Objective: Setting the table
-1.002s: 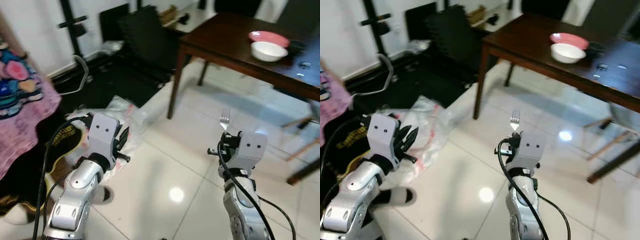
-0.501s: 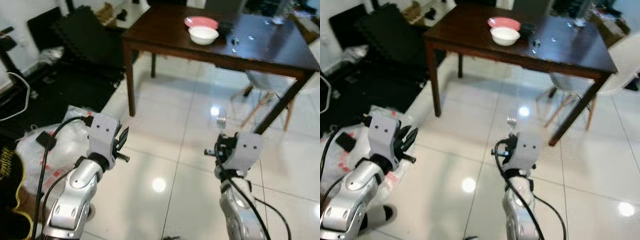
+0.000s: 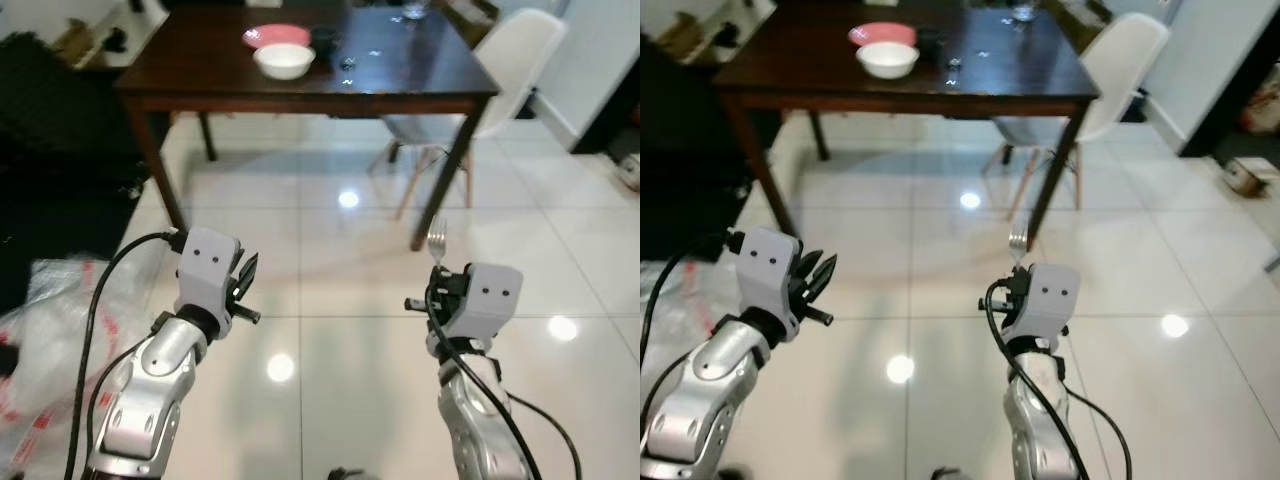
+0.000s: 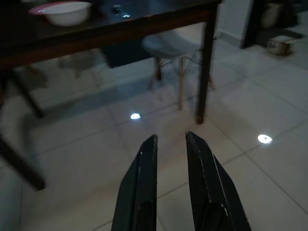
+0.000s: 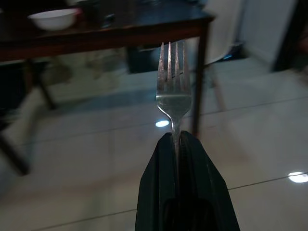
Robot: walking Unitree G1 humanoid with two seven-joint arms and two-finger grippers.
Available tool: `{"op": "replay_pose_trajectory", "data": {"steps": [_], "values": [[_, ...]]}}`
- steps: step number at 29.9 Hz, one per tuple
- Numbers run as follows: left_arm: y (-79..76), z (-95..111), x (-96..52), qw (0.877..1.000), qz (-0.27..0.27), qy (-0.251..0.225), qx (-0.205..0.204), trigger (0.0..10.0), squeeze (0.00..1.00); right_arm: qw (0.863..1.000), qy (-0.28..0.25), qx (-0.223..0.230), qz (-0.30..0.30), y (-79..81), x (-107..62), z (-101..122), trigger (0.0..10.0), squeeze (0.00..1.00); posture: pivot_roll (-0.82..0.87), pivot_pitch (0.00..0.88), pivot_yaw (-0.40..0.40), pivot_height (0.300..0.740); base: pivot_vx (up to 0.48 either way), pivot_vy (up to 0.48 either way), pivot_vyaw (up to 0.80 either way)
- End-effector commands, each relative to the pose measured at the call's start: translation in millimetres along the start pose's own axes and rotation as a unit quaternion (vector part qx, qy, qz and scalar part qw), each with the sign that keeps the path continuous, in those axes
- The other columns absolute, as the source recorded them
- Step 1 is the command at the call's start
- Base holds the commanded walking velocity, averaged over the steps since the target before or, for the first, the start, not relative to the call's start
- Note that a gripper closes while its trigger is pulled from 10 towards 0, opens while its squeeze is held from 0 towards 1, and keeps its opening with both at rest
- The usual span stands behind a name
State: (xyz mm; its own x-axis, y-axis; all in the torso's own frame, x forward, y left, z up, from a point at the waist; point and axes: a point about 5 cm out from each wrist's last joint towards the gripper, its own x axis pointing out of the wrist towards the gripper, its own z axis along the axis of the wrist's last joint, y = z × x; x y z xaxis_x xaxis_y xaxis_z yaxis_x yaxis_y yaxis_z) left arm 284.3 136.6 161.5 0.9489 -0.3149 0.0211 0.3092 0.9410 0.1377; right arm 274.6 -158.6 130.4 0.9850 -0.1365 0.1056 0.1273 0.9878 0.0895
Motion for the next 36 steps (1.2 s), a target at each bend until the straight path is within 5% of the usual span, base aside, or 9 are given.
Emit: {"op": "replay_pose_trajectory", "data": {"steps": [1, 8, 36], "values": [[1.4, -6, -2.1, 1.0, 0.006, 0.012, 0.002, 10.0, 0.0, 1.0, 0.006, 0.003, 0.005, 5.1, -1.3, -3, 10.0, 0.0, -0.01, 0.058, 0.056, 0.74, 0.0, 0.0, 0.0], [-0.4, -4, 0.9, 1.0, 0.009, 0.002, 0.006, 10.0, 0.0, 1.0, 0.0, 0.005, 0.012, 7.7, 0.1, -1, 10.0, 0.0, -0.01, 0.056, 0.06, 0.74, 0.0, 0.0, 0.0], [-12.5, 1, 10.9, 1.0, 0.004, -0.018, 0.003, 10.0, 0.0, 1.0, -0.007, 0.01, 0.021, 9.6, 0.8, 0, 10.0, 0.0, -0.02, 0.064, 0.06, 0.74, 0.474, 0.0, 0.0]]}}
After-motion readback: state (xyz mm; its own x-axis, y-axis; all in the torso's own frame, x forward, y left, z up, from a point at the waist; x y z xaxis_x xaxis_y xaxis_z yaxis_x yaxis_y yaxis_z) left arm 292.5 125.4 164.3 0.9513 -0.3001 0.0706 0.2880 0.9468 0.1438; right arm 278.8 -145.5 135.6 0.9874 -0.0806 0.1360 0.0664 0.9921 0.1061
